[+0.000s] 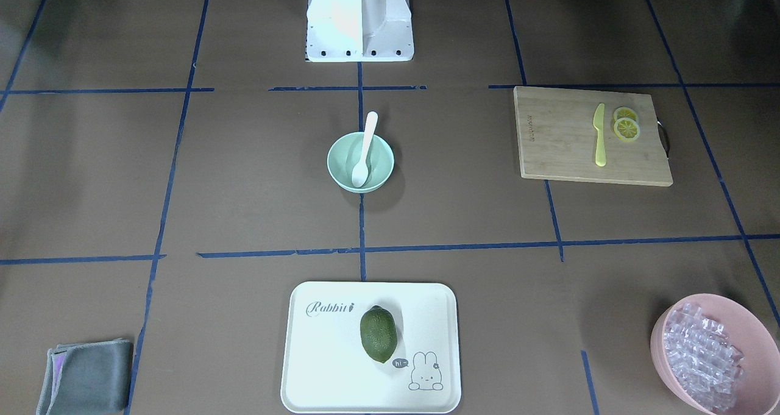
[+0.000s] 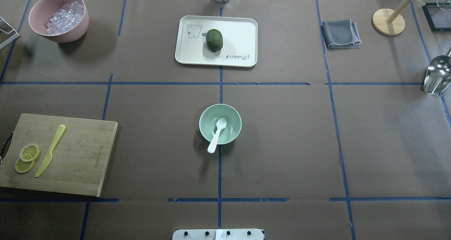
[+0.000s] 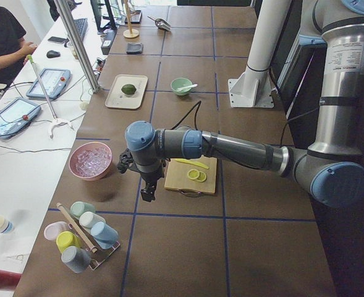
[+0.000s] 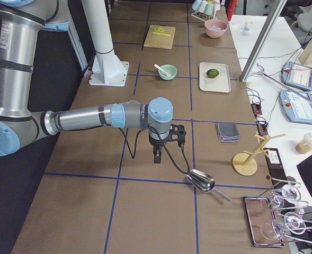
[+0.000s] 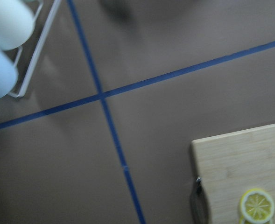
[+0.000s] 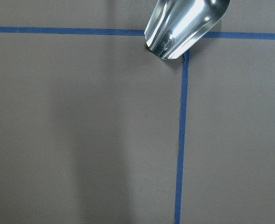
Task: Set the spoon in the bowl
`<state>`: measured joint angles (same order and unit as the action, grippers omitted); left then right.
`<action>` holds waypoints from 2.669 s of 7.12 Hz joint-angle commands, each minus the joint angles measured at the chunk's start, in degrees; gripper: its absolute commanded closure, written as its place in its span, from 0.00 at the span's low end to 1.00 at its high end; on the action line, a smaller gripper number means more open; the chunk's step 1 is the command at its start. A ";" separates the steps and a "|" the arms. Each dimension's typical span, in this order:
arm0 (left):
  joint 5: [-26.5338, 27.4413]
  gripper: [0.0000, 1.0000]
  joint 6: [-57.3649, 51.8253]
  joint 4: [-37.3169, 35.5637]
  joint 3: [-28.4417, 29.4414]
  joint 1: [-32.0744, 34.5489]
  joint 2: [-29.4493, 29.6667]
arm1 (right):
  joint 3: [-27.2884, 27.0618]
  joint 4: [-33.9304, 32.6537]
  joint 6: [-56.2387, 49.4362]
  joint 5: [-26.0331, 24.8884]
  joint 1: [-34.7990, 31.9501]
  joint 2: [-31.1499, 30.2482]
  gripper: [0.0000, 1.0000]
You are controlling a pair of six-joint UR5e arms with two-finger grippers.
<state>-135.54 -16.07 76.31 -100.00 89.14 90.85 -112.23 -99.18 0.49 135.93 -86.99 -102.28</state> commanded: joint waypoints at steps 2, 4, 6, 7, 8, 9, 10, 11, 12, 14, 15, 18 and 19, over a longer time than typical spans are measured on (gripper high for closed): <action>-0.25 0.00 -0.63 -2.66 -0.11 0.77 -1.99 | 1.05 -0.14 -2.25 -0.05 -0.91 -0.37 0.00; -0.07 0.00 -0.54 -2.75 -0.90 0.77 -2.08 | 1.14 -0.05 -2.34 0.30 -0.91 -1.16 0.00; 0.37 0.00 -0.46 -2.57 -1.08 0.68 -2.69 | 1.57 0.21 -2.51 0.21 -0.91 -1.25 0.00; -0.07 0.00 -0.89 -2.40 -0.90 0.68 -2.78 | 1.67 0.12 -2.51 -0.13 -0.91 -1.16 0.00; -0.24 0.00 -0.72 -1.70 -0.38 0.59 -2.78 | 1.23 0.12 -2.69 0.21 -0.91 -1.77 0.00; -0.25 0.00 -0.63 -1.43 -0.46 0.59 -2.70 | 0.27 -0.05 -2.95 0.30 -1.34 -1.87 0.00; -0.25 0.00 -0.55 -1.86 0.58 0.59 -2.69 | 0.61 0.21 -3.04 0.21 -1.26 -1.87 0.00; -0.25 0.00 -0.54 -1.87 0.68 0.51 -2.61 | 0.44 0.12 -2.95 0.30 -1.26 -1.78 0.00; -0.33 0.00 0.06 -1.87 0.59 0.51 -2.52 | 0.18 -0.05 -3.04 0.39 -1.26 -1.95 0.00; -1.73 0.00 5.60 -1.43 0.68 0.51 -2.87 | 0.09 -0.23 -2.95 0.65 -1.34 -1.78 0.00; -1.74 0.00 5.43 -0.64 1.29 0.42 -2.96 | 0.61 -0.23 -2.95 0.65 -1.26 -1.60 0.00; -1.82 0.00 5.79 3.14 1.47 0.33 -2.70 | 0.52 -0.32 -2.95 0.83 -1.26 -1.87 0.00; -1.65 0.00 5.61 3.06 2.43 0.33 -2.35 | 0.44 -0.23 -2.95 0.83 -1.26 -1.61 0.00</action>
<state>-137.24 -10.33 79.16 -98.26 89.49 88.09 -111.82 -99.45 -2.46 136.74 -88.25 -104.02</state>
